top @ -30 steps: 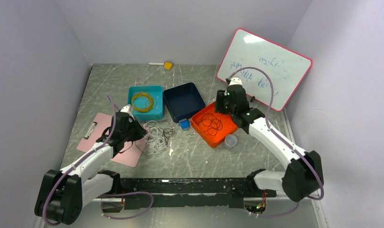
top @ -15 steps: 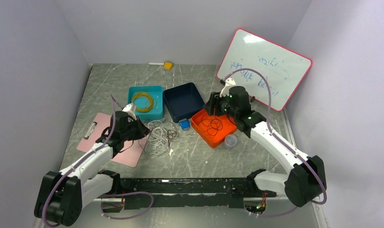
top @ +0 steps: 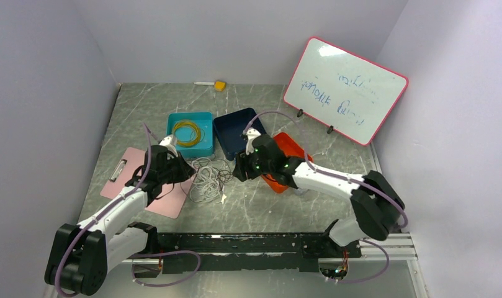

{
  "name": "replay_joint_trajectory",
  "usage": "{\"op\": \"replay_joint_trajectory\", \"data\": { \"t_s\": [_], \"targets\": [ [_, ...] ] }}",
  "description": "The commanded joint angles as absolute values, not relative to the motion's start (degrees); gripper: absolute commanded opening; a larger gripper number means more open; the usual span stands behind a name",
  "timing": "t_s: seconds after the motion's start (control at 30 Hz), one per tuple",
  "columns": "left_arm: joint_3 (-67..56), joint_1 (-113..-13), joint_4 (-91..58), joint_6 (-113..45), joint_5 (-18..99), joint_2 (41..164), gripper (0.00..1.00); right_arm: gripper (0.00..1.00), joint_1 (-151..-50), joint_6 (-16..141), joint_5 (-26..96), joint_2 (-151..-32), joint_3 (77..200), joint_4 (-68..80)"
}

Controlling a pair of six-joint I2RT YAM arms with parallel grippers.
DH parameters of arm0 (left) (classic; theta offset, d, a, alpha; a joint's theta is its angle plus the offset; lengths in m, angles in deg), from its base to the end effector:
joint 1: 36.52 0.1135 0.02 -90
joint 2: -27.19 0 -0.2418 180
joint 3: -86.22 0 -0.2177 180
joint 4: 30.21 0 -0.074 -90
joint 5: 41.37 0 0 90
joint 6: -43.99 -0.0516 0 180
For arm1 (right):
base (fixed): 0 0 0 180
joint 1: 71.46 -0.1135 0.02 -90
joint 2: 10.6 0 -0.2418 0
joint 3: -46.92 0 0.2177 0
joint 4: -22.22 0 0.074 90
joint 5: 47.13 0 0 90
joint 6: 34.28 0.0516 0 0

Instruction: Untangle the cables

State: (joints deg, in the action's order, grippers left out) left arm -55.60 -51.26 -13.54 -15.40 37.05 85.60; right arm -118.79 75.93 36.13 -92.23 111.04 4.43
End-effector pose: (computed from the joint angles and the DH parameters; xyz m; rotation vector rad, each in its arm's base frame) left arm 0.1881 -0.0602 0.1694 -0.2001 2.2715 -0.6518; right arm 0.1952 0.2207 0.2149 -0.6059 2.2140 0.7720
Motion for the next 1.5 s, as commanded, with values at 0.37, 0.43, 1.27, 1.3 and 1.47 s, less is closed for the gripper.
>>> {"op": "replay_joint_trajectory", "data": {
  "t_s": [0.37,0.43,1.27,1.3,1.47],
  "targets": [
    [-53.56,-55.98,-14.60,-18.46,33.79,87.54,0.07,0.54,-120.43,74.33,38.66,-104.16,115.19,6.25],
    [-53.58,-57.54,-14.68,-18.80,34.11,88.14,0.07,0.54,-120.44,74.22,39.23,-104.53,114.69,6.34],
    [-53.55,-60.11,-13.14,-18.44,37.70,87.93,0.07,0.35,-120.34,75.22,41.10,-113.03,118.08,8.25],
    [-53.52,-60.11,-12.86,-18.23,38.13,87.83,0.07,0.33,-120.33,75.27,41.11,-112.68,118.00,8.35],
    [-53.55,-60.15,-11.91,-17.27,40.46,87.08,0.07,0.20,-120.34,75.10,41.95,-107.90,115.94,9.72]
  ]
}}
